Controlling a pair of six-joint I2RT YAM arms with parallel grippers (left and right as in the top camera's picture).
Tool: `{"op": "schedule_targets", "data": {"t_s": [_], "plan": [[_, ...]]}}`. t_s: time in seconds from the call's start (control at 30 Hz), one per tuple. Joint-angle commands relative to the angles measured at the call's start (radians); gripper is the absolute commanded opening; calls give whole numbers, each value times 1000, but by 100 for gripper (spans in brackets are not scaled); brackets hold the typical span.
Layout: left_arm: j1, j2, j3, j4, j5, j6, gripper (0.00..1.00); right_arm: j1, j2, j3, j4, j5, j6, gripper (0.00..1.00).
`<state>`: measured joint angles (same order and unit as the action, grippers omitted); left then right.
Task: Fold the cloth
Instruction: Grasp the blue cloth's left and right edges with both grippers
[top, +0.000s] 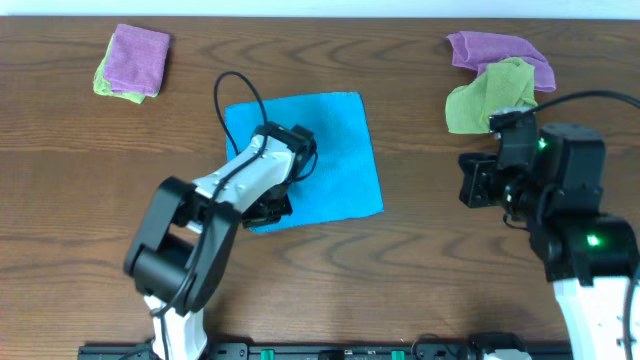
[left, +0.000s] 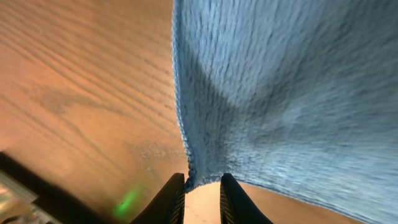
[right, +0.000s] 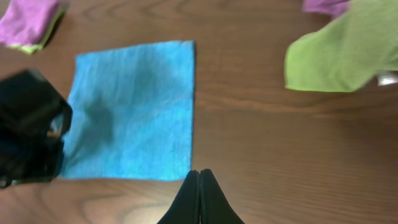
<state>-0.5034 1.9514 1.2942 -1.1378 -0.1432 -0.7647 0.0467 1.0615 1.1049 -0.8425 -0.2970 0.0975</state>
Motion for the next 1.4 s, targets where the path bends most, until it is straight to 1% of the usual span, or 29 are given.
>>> {"op": "schedule_targets", "data": {"t_s": [0.0, 0.03, 0.1, 0.13, 0.17, 0.23, 0.27, 0.3, 0.33, 0.43, 0.47, 0.5, 0.57, 0.63, 0.73, 0.83, 0.97, 1.13, 1.2, 1.27, 1.37], "plan": [[48, -143, 6, 23, 6, -29, 21, -8, 98, 5, 2, -126, -68, 1], [67, -183, 6, 29, 6, -29, 21, -8, 124, 5, 2, -148, -77, 1], [110, -262, 4, 32, 10, -29, 25, -8, 187, 5, 2, -211, -100, 4], [133, -298, 0, 36, 23, -26, 29, -8, 217, 5, 3, -245, -103, 12], [155, -328, -6, 43, 48, -18, 34, -8, 246, 5, 3, -282, -115, 23], [195, -375, -30, 69, 120, 4, 38, -8, 304, 5, 3, -352, -152, 35], [222, -403, -61, 100, 180, 19, 40, -8, 341, 5, 3, -386, -165, 47], [235, -416, -86, 118, 206, 22, 43, -8, 365, 5, 2, -406, -175, 52], [246, -426, -113, 133, 227, 25, 44, -8, 393, 5, 1, -423, -183, 54], [268, -438, -222, 196, 321, 54, 48, -8, 469, 5, -12, -467, -220, 58], [270, -438, -276, 240, 371, 66, 48, -8, 502, 5, -19, -504, -258, 63], [271, -439, -331, 290, 412, 66, 48, -8, 534, 5, -26, -533, -290, 65], [280, -441, -416, 374, 485, 72, 47, -8, 578, 5, -29, -534, -298, 65], [298, -444, -482, 425, 529, 71, 47, -13, 613, 5, -29, -534, -299, 65], [328, -447, -555, 470, 538, 69, 48, -19, 662, 5, -32, -546, -323, 66], [346, -448, -590, 534, 563, 69, 50, -19, 716, 5, -31, -546, -342, 67], [347, -448, -592, 588, 507, 70, 54, -22, 784, 5, -10, -589, -346, 65], [347, -448, -592, 646, 462, 70, 56, -23, 798, 5, 13, -592, -354, 66], [349, -448, -592, 651, 438, 70, 59, -23, 801, 5, 30, -593, -354, 68], [358, -448, -592, 665, 443, 70, 60, -23, 810, 5, 44, -594, -353, 69], [373, -448, -592, 673, 451, 70, 57, -20, 842, 4, 50, -599, -353, 71]]}}
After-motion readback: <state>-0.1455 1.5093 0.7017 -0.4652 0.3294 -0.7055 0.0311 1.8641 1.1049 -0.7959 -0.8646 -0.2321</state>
